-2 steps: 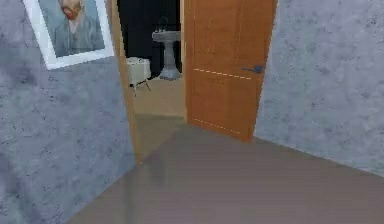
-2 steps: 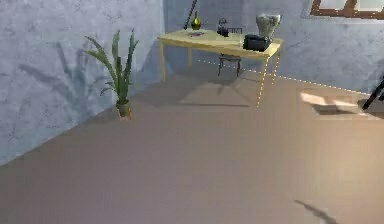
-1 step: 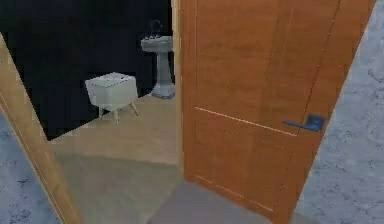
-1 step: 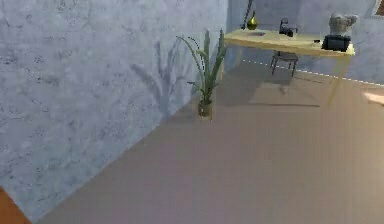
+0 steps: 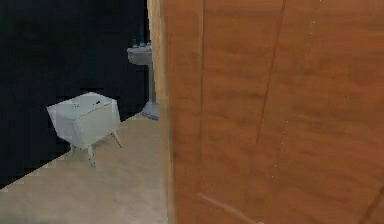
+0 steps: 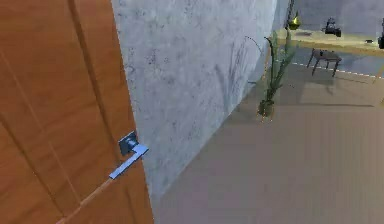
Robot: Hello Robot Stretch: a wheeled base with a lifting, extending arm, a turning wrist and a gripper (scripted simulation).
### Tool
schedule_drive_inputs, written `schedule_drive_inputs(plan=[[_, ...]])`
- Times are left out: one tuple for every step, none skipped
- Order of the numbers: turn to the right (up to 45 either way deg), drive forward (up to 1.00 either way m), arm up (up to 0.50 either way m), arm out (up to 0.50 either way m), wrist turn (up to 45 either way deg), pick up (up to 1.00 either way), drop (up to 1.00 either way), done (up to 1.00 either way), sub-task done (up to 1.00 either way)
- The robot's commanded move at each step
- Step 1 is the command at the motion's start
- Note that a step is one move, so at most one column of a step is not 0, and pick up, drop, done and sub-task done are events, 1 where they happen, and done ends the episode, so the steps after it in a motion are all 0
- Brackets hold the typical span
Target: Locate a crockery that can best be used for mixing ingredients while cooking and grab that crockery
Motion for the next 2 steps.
schedule_drive_inputs(plan=[[-45.0, 0.00, 0.00, 0.00, 0.0, 0.00, 0.00, 0.00, 0.00], [-6.0, 0.00, 0.00, 0.00, 0.0, 0.00, 0.00, 0.00, 0.00]])
